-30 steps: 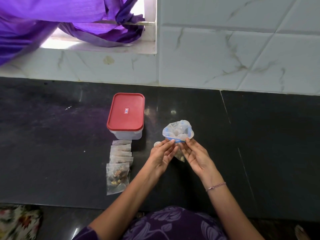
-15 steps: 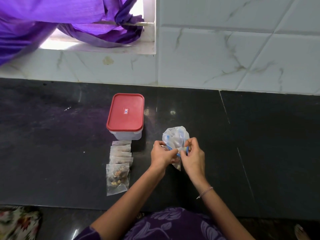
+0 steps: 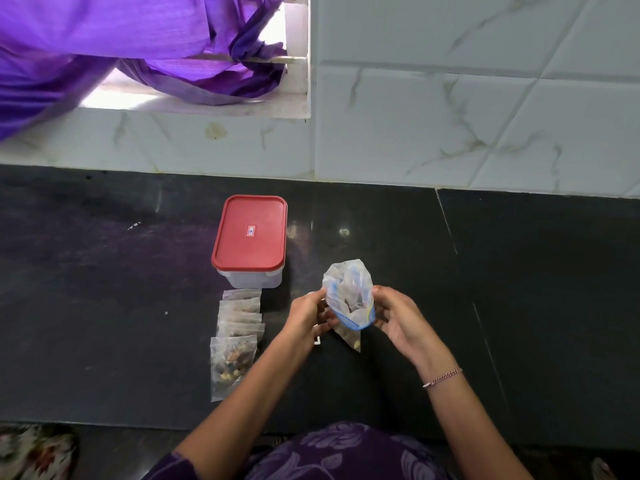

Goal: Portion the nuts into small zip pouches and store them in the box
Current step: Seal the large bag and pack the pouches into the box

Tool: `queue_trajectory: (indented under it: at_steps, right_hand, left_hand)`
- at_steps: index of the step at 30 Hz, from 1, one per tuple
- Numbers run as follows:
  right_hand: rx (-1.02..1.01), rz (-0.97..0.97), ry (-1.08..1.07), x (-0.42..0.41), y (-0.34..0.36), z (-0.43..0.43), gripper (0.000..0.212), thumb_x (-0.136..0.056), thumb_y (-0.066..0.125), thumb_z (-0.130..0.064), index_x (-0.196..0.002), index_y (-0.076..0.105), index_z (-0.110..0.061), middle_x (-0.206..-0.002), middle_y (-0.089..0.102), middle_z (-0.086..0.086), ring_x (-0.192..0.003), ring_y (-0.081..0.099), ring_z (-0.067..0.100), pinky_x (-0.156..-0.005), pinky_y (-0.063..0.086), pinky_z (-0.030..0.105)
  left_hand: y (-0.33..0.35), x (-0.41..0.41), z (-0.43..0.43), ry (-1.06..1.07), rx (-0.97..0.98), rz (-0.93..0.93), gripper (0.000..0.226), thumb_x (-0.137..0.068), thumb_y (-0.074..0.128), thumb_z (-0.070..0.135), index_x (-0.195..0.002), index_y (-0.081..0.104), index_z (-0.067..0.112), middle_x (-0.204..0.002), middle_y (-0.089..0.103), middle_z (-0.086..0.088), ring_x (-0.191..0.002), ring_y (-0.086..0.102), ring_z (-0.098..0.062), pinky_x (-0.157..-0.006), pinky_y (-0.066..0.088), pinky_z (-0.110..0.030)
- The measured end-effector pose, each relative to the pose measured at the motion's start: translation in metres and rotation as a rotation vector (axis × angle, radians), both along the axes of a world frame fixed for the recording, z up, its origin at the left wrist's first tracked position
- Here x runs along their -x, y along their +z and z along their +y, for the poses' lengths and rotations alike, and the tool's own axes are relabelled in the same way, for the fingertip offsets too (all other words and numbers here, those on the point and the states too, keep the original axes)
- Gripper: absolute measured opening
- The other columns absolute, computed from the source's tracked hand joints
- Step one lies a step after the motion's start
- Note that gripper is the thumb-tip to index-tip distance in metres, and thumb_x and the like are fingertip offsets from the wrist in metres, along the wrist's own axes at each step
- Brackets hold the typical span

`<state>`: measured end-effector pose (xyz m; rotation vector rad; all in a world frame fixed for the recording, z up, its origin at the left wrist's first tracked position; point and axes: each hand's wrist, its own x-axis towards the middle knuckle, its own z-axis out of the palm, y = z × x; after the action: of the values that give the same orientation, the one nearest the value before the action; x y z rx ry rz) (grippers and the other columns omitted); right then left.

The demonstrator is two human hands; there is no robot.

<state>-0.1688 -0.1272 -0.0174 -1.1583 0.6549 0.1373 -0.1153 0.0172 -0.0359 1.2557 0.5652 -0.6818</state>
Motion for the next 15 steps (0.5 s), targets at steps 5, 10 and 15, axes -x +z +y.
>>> queue_trajectory:
  at_steps: [5,10,15]
  right_hand:
    - [-0.037,0.065,0.013,-0.009,-0.008,-0.01,0.025,-0.09,0.062,-0.022,-0.107,0.061,-0.003,-0.102,0.069,0.017,-0.089,0.066,0.025,-0.088,0.051,0.041]
    - [0.159,0.072,0.167,-0.01,-0.012,0.002,0.025,-0.088,0.065,-0.013,-0.11,0.064,-0.002,-0.1,0.07,0.015,-0.089,0.065,0.027,-0.088,0.05,0.044]
    - [1.157,-0.042,0.407,-0.006,-0.014,0.014,0.05,-0.084,0.058,-0.008,-0.131,0.045,-0.017,-0.116,0.053,0.001,-0.095,0.062,0.024,-0.079,0.052,0.039]
  left_hand:
    - [0.002,-0.005,0.005,-0.067,0.029,-0.068,0.019,-0.089,0.069,0.023,-0.084,0.065,0.005,-0.065,0.065,-0.004,-0.055,0.064,-0.015,-0.049,0.056,-0.025]
    - [0.005,-0.006,0.003,-0.221,-0.092,-0.243,0.013,-0.084,0.072,0.008,-0.083,0.059,0.006,-0.072,0.061,-0.008,-0.045,0.058,-0.01,-0.045,0.052,-0.022]
    - [-0.003,0.001,0.001,-0.409,-0.74,-0.959,0.018,-0.073,0.067,0.01,-0.072,0.049,0.013,-0.062,0.052,0.006,-0.054,0.047,-0.01,-0.053,0.042,-0.027]
